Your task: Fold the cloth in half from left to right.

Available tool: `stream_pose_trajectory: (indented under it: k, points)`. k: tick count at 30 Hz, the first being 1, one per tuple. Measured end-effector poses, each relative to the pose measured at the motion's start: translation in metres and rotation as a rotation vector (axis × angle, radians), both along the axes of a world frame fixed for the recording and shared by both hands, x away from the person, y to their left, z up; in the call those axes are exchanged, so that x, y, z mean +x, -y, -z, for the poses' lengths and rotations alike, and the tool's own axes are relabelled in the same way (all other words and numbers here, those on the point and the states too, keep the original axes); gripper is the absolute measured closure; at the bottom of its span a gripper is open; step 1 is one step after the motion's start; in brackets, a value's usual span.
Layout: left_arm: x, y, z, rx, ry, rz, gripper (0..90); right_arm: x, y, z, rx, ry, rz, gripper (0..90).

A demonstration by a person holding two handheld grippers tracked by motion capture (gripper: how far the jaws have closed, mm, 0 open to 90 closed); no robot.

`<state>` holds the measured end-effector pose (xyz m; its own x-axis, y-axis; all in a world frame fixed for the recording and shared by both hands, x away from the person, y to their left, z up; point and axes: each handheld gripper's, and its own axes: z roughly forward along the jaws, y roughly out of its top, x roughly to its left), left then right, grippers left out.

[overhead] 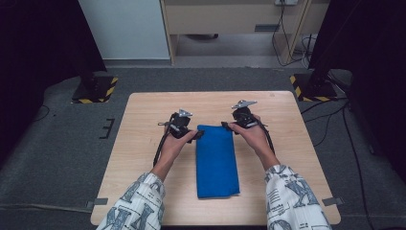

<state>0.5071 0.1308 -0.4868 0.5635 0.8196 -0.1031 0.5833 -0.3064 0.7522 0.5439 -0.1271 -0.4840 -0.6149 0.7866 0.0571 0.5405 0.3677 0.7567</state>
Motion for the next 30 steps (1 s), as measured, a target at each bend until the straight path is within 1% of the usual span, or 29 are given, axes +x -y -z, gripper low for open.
stream_pose_trajectory:
  k: [1,4,6,7,11,13,14,15,18,20,23,28,29,30]
  points:
    - [0.001,0.000,0.001,0.003,-0.001,-0.002,13.3,0.003,0.001,0.001,0.009,-0.006,-0.001,33.5]
    - [0.002,0.001,0.004,0.012,-0.009,-0.009,14.7,0.005,0.003,0.003,0.017,-0.016,0.003,37.2]
    - [0.002,0.001,0.005,0.022,-0.014,-0.012,15.3,0.004,0.005,0.003,0.009,-0.017,-0.003,38.4]
    - [0.001,0.000,0.006,0.023,-0.012,-0.013,15.9,0.002,0.007,0.002,0.007,-0.016,-0.008,40.0]
    - [-0.002,-0.001,0.006,0.021,-0.012,-0.014,17.1,-0.008,0.011,0.001,0.005,-0.009,0.003,44.8]
    - [-0.003,-0.003,0.006,0.013,-0.015,-0.012,18.0,-0.014,0.013,0.000,-0.006,-0.006,-0.001,47.0]
    - [-0.004,-0.003,0.007,0.003,-0.016,-0.013,18.1,-0.016,0.013,0.000,-0.009,-0.003,0.003,47.9]
    - [-0.005,-0.003,0.007,0.003,-0.015,-0.010,18.4,-0.017,0.015,-0.001,-0.011,-0.001,0.012,48.6]
    - [-0.007,-0.003,0.006,0.014,-0.014,-0.001,18.9,-0.016,0.020,-0.002,0.012,0.006,0.035,51.5]
    - [-0.007,-0.004,0.006,0.016,-0.009,-0.007,19.1,-0.014,0.021,-0.002,0.013,0.004,0.046,52.0]
    - [-0.007,-0.005,0.007,0.018,-0.013,-0.009,19.4,-0.009,0.019,0.002,0.009,0.000,0.054,50.8]
    - [-0.012,-0.007,0.013,0.012,-0.022,-0.005,19.5,-0.002,0.016,0.016,0.010,-0.028,0.067,45.0]
    - [-0.013,-0.008,0.014,0.003,-0.022,-0.007,19.5,-0.001,0.014,0.020,0.018,-0.043,0.071,45.0]
    - [-0.014,-0.011,0.016,-0.017,-0.028,-0.012,19.6,0.000,0.012,0.022,0.022,-0.049,0.072,44.7]
